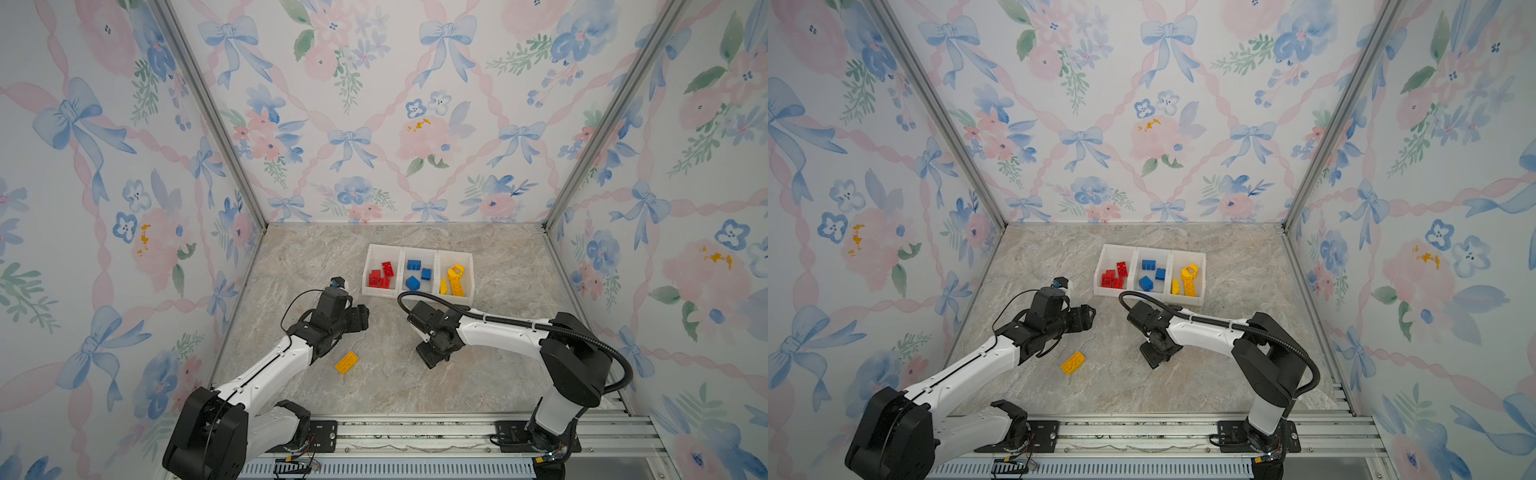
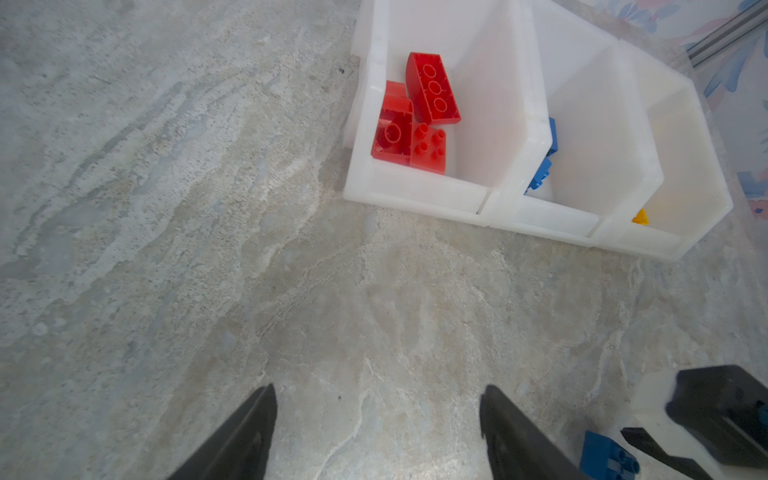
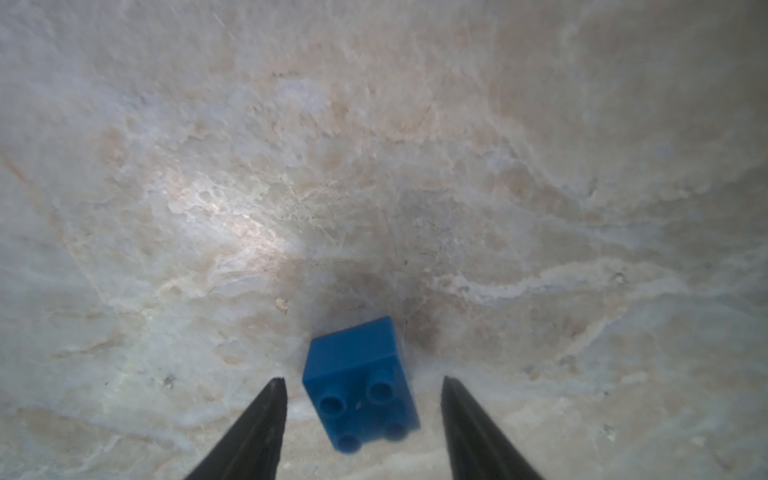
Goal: Sort the legos into containers by color
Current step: 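Grasp the small blue brick with the right gripper while the left gripper withdraws, then carry the small blue brick over the blue compartment with the right gripper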
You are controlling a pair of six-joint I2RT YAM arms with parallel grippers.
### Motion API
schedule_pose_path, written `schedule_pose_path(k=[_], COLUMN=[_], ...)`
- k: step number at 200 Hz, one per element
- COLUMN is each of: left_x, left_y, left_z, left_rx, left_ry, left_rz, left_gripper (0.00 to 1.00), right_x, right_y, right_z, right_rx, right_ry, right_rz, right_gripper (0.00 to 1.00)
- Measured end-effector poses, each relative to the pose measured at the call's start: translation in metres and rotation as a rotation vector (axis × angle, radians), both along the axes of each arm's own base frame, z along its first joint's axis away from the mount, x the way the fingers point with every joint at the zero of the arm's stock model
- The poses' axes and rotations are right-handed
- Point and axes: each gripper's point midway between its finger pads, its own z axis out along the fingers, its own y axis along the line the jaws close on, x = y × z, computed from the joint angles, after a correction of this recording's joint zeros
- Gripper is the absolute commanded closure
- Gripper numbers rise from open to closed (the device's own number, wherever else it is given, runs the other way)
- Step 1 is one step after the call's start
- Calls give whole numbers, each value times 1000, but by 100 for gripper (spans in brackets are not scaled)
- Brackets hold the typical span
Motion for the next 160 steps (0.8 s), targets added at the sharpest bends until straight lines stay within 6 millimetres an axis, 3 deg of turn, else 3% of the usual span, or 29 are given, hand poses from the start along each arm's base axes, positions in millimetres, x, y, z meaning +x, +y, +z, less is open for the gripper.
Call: schedule_pose_path(k=[127,160], left_x=[-6,-7], left_y=[8,9], left_z=[-4,-3], left_rx=[-12,-14], left_ry=[5,2], left_rz=[27,28], left_gripper=[19,19], right_x=[-2,-2], right_y=[1,3], right_z=[-6,-5], right_rx=[-15,-14], right_ry=[9,8], right_rz=[14,19], right_gripper=[68,71])
